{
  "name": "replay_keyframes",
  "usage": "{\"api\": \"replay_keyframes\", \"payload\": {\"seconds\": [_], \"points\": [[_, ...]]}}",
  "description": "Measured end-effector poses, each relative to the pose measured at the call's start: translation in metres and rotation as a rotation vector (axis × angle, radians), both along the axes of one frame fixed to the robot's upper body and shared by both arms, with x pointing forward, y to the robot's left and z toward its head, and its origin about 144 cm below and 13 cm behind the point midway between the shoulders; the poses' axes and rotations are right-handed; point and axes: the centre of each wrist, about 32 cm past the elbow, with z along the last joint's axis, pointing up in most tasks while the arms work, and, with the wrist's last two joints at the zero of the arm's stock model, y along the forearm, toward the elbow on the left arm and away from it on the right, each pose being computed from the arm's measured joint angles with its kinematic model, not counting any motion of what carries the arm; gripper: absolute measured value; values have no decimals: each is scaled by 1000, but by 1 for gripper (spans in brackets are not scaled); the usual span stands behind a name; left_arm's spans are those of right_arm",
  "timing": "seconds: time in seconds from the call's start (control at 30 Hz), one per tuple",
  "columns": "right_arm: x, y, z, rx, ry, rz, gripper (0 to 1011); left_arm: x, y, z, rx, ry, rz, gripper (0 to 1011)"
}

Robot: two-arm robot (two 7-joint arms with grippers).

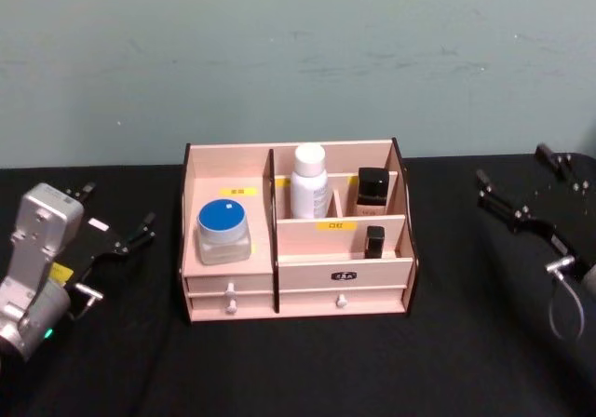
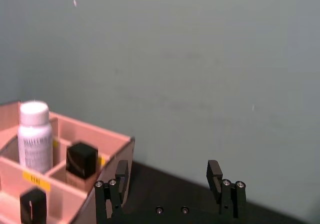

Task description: Pick up the facial cleanser and watermelon frost from the table and place them into the tiered storage box.

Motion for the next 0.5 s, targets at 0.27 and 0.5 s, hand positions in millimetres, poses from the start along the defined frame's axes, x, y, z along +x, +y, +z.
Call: {"api": "replay_keyframes", "payload": {"seconds": [0.27,0.5], "points": [[3,0,-7,10,35,8,1000,0,0,0,0,0,0,1010],[3,1,-5,8,27,11,1000,0,0,0,0,0,0,1010]]}}
